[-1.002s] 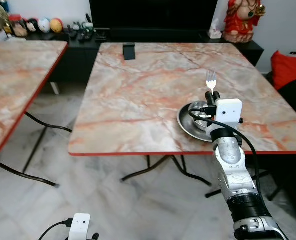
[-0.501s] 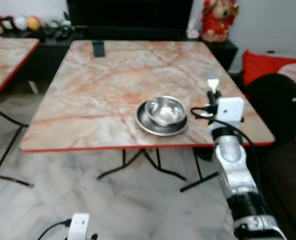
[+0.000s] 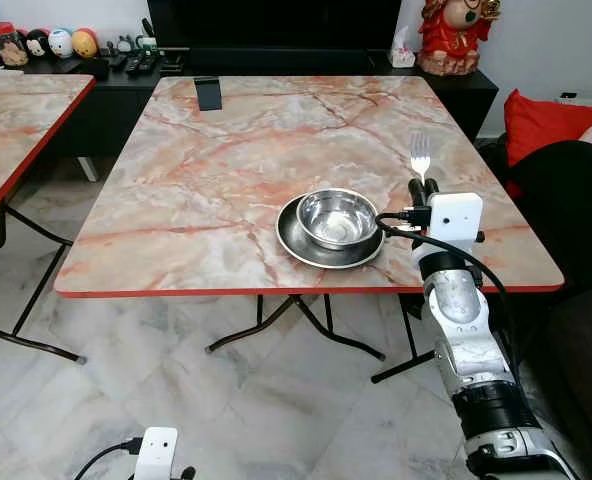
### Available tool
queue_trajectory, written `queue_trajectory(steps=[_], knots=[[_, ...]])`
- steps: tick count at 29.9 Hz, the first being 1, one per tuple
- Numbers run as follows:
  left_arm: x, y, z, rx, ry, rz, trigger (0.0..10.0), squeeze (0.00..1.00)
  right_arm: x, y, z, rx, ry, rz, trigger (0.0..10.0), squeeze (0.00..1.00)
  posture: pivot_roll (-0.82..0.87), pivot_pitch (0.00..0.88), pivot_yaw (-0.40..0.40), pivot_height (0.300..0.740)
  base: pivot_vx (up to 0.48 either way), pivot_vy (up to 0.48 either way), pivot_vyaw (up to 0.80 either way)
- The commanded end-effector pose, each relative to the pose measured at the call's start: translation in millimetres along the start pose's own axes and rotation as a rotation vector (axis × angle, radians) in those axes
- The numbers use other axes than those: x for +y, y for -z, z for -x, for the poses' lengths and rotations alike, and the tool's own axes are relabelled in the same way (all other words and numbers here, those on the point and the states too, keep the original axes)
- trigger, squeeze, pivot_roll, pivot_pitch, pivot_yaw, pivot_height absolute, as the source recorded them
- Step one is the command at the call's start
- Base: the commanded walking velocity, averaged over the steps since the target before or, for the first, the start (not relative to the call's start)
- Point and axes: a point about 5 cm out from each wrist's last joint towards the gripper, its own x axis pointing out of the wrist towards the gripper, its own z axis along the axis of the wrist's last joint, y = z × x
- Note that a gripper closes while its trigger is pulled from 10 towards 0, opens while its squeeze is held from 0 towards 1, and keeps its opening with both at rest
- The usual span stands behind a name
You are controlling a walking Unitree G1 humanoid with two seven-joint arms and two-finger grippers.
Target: Setting the table
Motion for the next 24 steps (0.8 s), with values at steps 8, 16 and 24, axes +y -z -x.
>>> queue_trajectory(steps=[8, 16, 24], knots=[[4.4, 5.8, 1.0, 0.033, -0.001, -0.014, 10.0, 0.0, -2.1, -3.9, -2.3, -0.013, 0.024, -0.027, 10.0, 0.0, -0.05, 0.042, -0.004, 0.74, 0.0, 0.0, 0.0], [3.4, 4.4, 0.7, 0.026, -0.001, -0.009, 10.0, 0.0, -1.0, -6.2, -4.6, -0.018, 0.025, -0.03, 10.0, 0.0, -0.04, 0.04, -0.011, 0.74, 0.0, 0.0, 0.0], [4.0, 6.7, 1.2, 0.031, -0.004, -0.003, 10.0, 0.0, 3.2, -6.6, -5.3, -0.019, 0.013, -0.036, 10.0, 0.0, -0.04, 0.036, -0.014, 0.74, 0.274, 0.0, 0.0]])
